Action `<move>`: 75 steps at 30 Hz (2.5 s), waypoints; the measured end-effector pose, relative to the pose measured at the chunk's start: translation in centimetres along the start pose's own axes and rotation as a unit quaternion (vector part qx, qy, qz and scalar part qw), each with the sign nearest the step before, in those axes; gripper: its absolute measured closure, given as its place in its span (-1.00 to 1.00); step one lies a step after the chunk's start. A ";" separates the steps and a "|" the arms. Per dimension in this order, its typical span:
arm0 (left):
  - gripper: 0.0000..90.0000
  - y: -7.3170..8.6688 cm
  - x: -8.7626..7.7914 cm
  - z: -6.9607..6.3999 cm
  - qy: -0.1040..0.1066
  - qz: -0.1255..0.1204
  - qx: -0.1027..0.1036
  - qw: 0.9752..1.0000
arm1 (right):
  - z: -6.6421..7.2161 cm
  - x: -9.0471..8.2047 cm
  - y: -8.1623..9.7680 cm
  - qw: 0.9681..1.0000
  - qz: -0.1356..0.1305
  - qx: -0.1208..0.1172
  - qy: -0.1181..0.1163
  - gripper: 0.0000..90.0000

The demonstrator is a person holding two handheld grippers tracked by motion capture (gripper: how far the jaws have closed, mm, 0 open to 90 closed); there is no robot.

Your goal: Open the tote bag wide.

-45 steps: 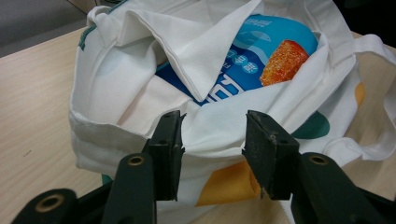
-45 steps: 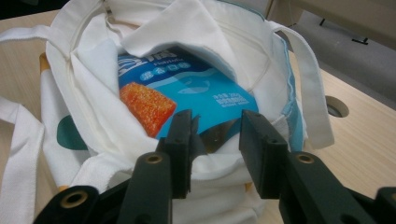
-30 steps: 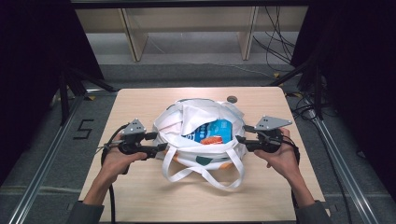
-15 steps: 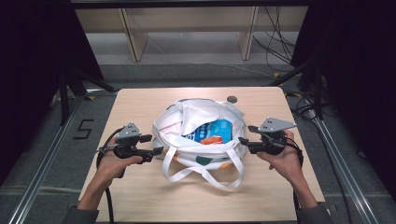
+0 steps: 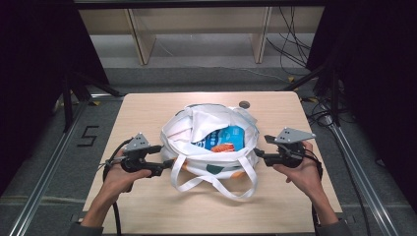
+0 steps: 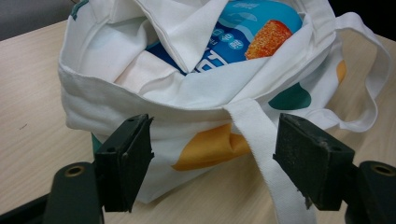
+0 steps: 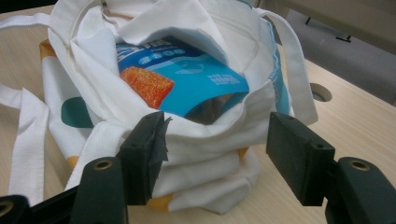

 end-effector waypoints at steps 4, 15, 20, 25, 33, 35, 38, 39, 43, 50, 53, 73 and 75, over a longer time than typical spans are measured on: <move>-0.42 0.1 0.0 -0.6 0.006 -0.001 0.000 1.000 | 0.2 -0.2 0.3 1.000 -0.001 0.007 0.000 -0.17; -0.42 0.8 0.3 -1.2 0.003 -0.009 -0.001 1.000 | 0.5 -0.9 1.1 1.000 0.001 0.013 -0.004 -0.19; -0.42 1.8 0.3 -2.2 0.007 -0.008 -0.005 1.000 | 0.7 -1.2 1.6 1.000 0.005 0.019 -0.010 -0.21; -0.43 3.3 0.3 -3.0 0.003 0.000 -0.001 1.000 | 1.0 -1.8 2.4 1.000 0.011 0.022 0.003 -0.29; -0.45 4.3 -0.2 -4.0 0.016 -0.016 0.000 1.000 | 2.0 -2.3 4.0 0.999 0.017 0.028 -0.006 -0.35; -0.46 4.5 -0.5 -4.2 0.022 -0.016 -0.001 1.000 | 2.5 -2.4 4.5 0.999 0.019 0.032 -0.006 -0.35; -0.47 5.0 -0.8 -4.7 0.023 -0.019 0.000 1.000 | 2.6 -2.5 5.1 0.999 0.021 0.025 -0.009 -0.35; -0.47 5.2 -0.8 -4.9 0.025 -0.019 -0.004 1.000 | 2.9 -2.7 5.4 0.999 0.025 0.039 -0.010 -0.35; -0.48 6.1 -0.9 -5.3 0.040 -0.013 0.004 0.999 | 3.1 -2.8 6.1 0.999 0.028 0.035 -0.013 -0.35; -0.50 8.3 -0.6 -5.5 0.040 0.014 0.002 0.999 | 4.2 -2.8 7.1 0.998 0.033 0.044 -0.017 -0.35; -0.50 9.0 -0.4 -5.5 0.028 0.027 0.010 0.999 | 4.6 -2.7 7.5 0.998 0.037 0.041 -0.020 -0.34; -0.65 10.6 0.0 -6.9 0.019 0.043 0.015 0.999 | 7.0 -3.5 11.2 0.996 0.073 0.037 -0.037 -0.37; -0.65 10.7 0.1 -6.9 0.013 0.046 0.015 0.999 | 7.4 -3.5 11.5 0.996 0.074 0.038 -0.037 -0.37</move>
Point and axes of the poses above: each handheld gripper's, and its own axes: x roughly forward along the jaws, y roughly out of its underside, z roughly to its left, the point moved 5 cm from there along x, roughly forward along the jaws, and after that the axes turned 1 degree about y, right-handed, at the moved point
